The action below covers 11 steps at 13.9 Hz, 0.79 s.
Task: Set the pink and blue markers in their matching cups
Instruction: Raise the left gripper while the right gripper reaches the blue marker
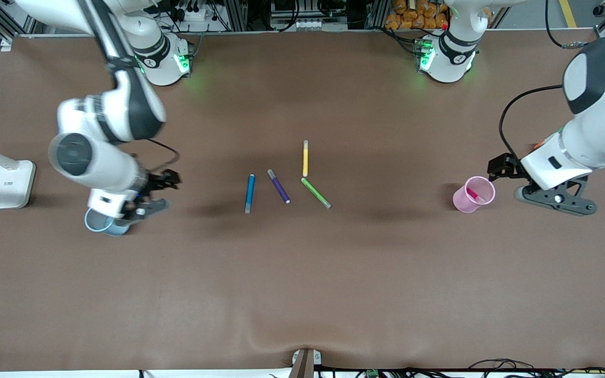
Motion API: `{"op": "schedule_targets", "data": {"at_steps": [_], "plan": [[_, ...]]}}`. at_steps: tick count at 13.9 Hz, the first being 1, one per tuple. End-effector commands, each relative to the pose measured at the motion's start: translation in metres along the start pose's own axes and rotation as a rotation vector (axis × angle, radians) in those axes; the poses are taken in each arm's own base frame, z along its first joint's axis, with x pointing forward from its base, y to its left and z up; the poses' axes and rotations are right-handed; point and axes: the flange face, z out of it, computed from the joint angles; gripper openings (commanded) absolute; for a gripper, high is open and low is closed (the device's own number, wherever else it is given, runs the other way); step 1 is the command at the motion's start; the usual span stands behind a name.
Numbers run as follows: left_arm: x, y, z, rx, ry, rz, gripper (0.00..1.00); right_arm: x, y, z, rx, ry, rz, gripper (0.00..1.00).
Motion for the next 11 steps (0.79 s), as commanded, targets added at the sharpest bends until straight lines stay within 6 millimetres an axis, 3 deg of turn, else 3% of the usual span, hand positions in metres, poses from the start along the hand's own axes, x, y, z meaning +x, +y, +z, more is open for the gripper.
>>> {"op": "schedule_targets", "data": {"at_steps": [1, 5, 8, 11], "plan": [[-0.017, -0.015, -0.034, -0.001, -0.015, -0.08, 1.0, 0.019, -0.047, 0.034, 0.022, 0.026, 0.102, 1.0], [-0.05, -0.003, -0.086, 0.011, -0.008, -0.159, 1.0, 0.037, -0.108, 0.085, 0.021, 0.084, 0.207, 1.0], [-0.079, -0.002, -0.106, 0.014, -0.039, -0.186, 1.0, 0.046, -0.12, 0.121, 0.017, 0.108, 0.23, 1.0], [-0.082, -0.001, -0.114, 0.014, -0.018, -0.19, 1.0, 0.05, -0.147, 0.15, 0.022, 0.11, 0.245, 1.0]]}}
